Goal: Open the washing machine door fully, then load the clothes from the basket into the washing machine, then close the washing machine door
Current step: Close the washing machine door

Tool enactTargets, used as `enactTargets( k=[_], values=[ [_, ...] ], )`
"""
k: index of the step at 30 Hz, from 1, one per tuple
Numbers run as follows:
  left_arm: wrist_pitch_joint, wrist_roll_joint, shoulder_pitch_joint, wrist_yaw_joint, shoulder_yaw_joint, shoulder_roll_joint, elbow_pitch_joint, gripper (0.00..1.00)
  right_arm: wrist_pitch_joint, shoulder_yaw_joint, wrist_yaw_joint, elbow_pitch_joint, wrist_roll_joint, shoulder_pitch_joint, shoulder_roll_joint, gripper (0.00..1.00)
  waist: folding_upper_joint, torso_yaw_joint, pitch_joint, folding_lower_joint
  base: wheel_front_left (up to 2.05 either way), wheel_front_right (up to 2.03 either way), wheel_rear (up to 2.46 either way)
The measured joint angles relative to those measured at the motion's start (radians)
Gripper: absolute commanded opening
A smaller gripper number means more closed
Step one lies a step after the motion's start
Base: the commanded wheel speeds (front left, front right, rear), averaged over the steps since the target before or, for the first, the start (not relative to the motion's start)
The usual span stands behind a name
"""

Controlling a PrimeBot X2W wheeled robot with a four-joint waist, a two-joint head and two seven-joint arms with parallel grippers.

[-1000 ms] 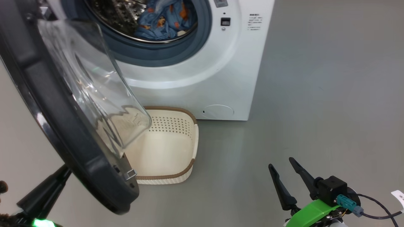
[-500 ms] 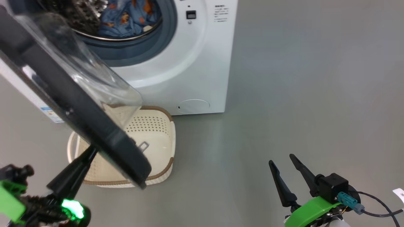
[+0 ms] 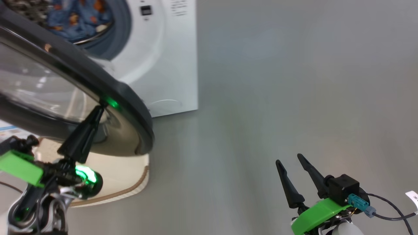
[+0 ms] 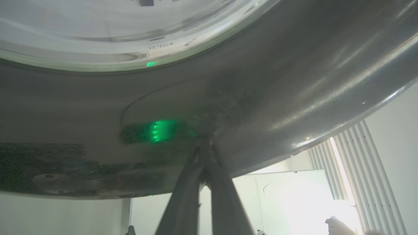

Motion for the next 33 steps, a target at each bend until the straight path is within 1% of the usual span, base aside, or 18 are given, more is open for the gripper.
enactTargets(
  k=[2,8,14,22,26,33],
  values=[
    [-0.026,0.016,-0.026,-0.01,-0.005,0.0,0.026,0.0,0.0,0.0,0.0,0.0,0.0,-0.003,0.004,1.0,-0.0001,-0.021,0.006,0.0,0.0,0.0,0.0],
    [-0.078,0.041,-0.086,-0.017,-0.011,-0.004,0.084,0.0,0.0,0.001,0.0,-0.001,0.0,-0.017,0.009,1.0,0.0,-0.076,0.023,0.0001,0.0,0.0,0.0],
    [-0.103,0.057,-0.098,-0.017,-0.004,-0.008,0.099,0.0,0.0,0.001,0.0,0.002,0.0,-0.017,0.011,1.0,0.0,-0.1,0.019,0.0001,0.0,0.0,0.0],
    [-0.137,0.077,-0.08,-0.017,0.018,-0.012,0.087,0.0,0.0,-0.001,0.0,0.004,0.0,-0.014,0.012,1.0,0.0,-0.083,-0.023,0.0,0.0,0.0,0.0],
    [-0.158,0.086,-0.035,-0.017,0.031,-0.013,0.066,0.0,0.0,-0.003,0.0,0.006,-0.001,-0.013,0.012,1.0,-0.0001,-0.066,-0.043,0.0,0.0,0.0,0.0],
    [-0.225,0.089,0.07,-0.017,0.044,-0.013,0.018,0.0,0.0,-0.007,0.0,0.01,-0.001,0.001,0.013,1.0,0.0,-0.037,-0.086,0.0,0.0,0.0,0.0]
  ],
)
